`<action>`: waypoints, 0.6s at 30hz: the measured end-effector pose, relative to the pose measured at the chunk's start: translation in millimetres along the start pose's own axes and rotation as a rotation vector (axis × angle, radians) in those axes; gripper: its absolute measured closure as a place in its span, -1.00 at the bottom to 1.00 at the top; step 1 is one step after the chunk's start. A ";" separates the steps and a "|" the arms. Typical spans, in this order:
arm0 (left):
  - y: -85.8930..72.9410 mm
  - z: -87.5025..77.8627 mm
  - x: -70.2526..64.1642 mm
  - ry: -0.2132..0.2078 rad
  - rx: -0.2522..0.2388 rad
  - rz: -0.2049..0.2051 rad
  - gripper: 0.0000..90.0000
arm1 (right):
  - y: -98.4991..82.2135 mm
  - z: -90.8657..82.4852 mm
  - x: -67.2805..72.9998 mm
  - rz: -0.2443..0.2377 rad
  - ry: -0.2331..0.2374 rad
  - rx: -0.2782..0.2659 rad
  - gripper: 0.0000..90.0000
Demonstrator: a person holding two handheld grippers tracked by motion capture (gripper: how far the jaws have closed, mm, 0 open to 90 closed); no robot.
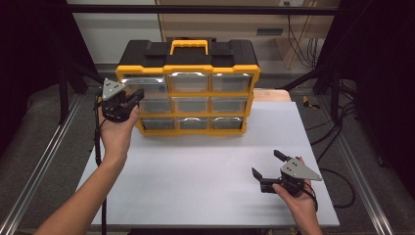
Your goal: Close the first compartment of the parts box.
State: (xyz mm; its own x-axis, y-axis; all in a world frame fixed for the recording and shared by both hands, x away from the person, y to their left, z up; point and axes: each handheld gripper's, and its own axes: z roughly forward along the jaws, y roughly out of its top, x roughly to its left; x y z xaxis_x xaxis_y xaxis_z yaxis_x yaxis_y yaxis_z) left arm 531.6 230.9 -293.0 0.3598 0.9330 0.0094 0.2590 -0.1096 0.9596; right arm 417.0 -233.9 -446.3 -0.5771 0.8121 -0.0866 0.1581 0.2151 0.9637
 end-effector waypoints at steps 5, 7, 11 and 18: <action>2.2 1.6 1.7 0.007 0.002 0.003 1.00 | -0.2 0.1 -0.5 0.003 0.002 -0.001 -0.91; 2.8 2.5 1.5 0.009 0.003 0.002 1.00 | -0.4 0.4 0.1 0.001 0.003 0.001 -0.91; 5.0 3.8 3.3 0.011 -0.003 -0.006 1.00 | -0.2 0.5 0.7 0.002 0.007 -0.001 -0.89; 5.3 5.4 3.3 0.010 -0.006 -0.012 1.00 | -0.2 0.0 0.1 0.008 0.004 -0.004 -0.90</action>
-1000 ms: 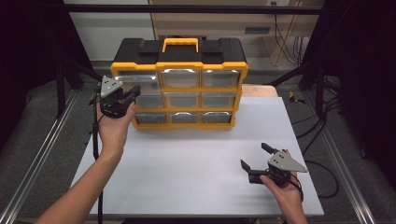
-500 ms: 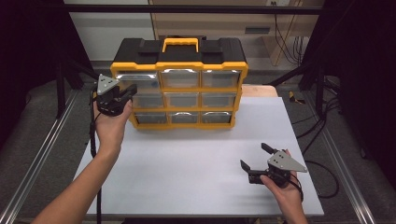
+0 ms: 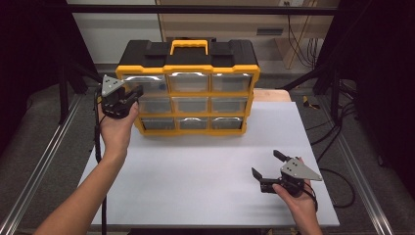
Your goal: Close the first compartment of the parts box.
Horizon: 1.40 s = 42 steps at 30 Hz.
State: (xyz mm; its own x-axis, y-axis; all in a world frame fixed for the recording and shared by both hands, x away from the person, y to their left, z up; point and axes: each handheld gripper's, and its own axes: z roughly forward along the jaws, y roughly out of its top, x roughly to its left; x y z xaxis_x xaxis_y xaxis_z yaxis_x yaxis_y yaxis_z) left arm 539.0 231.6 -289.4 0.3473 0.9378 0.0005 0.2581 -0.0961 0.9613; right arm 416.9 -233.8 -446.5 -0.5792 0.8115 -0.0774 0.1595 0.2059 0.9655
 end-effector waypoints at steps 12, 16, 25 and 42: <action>2.3 7.3 1.3 0.009 -0.002 0.010 1.00 | -0.8 0.8 0.4 0.000 0.001 0.007 -0.92; 3.9 8.4 -0.1 0.010 -0.005 0.014 1.00 | -0.3 0.4 0.9 -0.004 -0.001 0.005 -0.91; 6.6 9.6 -3.0 0.011 -0.006 0.032 1.00 | -0.2 0.5 0.4 -0.006 0.003 0.001 -0.90; 6.6 14.3 -5.7 0.016 -0.012 0.033 1.00 | 0.2 -0.4 -0.2 -0.011 -0.003 0.000 -0.90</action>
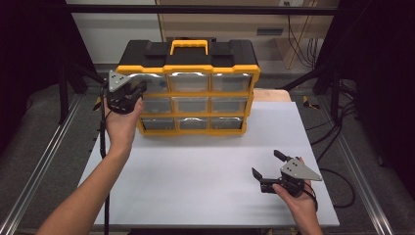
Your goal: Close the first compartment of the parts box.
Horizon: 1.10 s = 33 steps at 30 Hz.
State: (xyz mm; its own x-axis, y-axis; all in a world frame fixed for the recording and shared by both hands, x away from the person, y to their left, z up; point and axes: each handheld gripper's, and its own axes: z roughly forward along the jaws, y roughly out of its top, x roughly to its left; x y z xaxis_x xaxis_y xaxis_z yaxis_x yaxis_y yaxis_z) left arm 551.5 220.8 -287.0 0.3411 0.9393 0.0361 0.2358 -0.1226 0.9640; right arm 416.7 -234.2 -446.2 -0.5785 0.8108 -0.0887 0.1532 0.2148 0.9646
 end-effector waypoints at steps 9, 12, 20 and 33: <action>0.8 1.9 -2.6 -0.001 -0.003 0.001 1.00 | 0.2 0.2 -0.2 0.000 0.003 -0.001 -0.90; 1.1 3.4 -2.8 0.000 -0.005 0.002 1.00 | 0.2 0.1 0.0 0.001 0.003 0.001 -0.90; 1.1 6.1 -3.5 0.003 -0.009 0.003 1.00 | -0.1 -0.1 -0.2 -0.003 0.003 0.002 -0.90; 1.2 6.4 -5.4 0.004 -0.013 0.007 1.00 | 0.1 -0.8 0.8 -0.002 0.004 0.000 -0.90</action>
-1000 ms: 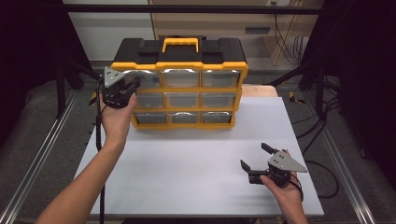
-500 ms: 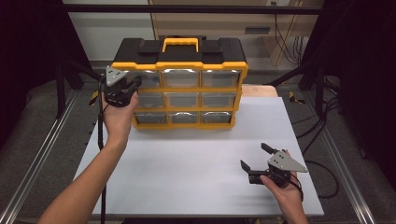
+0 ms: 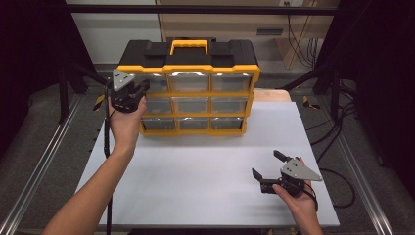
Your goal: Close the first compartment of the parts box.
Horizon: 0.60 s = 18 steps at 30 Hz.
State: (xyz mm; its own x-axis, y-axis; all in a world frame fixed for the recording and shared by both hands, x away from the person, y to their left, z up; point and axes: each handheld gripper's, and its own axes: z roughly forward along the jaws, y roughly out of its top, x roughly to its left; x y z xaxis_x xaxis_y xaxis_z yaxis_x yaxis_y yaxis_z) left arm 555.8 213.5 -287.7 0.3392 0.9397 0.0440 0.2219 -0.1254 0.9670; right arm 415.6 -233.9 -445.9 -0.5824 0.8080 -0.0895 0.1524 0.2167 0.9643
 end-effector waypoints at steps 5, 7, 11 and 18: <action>-0.2 0.3 0.2 -0.002 -0.003 0.004 1.00 | 0.4 -0.4 0.2 -0.001 -0.001 -0.002 -0.90; -0.2 0.1 0.2 -0.003 -0.003 0.001 1.00 | 0.5 -0.3 0.1 0.015 -0.002 -0.005 -0.90; -3.2 1.1 -0.8 -0.010 -0.002 0.000 1.00 | 1.0 0.6 -0.1 0.012 -0.001 -0.010 -0.90; -6.0 0.8 -0.3 -0.018 -0.016 -0.004 1.00 | 1.6 -0.5 2.1 -0.002 -0.004 -0.008 -0.90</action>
State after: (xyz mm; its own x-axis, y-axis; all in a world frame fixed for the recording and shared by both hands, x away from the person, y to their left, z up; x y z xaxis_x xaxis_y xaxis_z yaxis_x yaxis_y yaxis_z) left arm 555.2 213.7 -293.7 0.3546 0.9343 0.0361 0.2088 -0.1167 0.9710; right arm 414.2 -232.2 -444.5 -0.5794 0.8098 -0.0927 0.1445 0.2140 0.9661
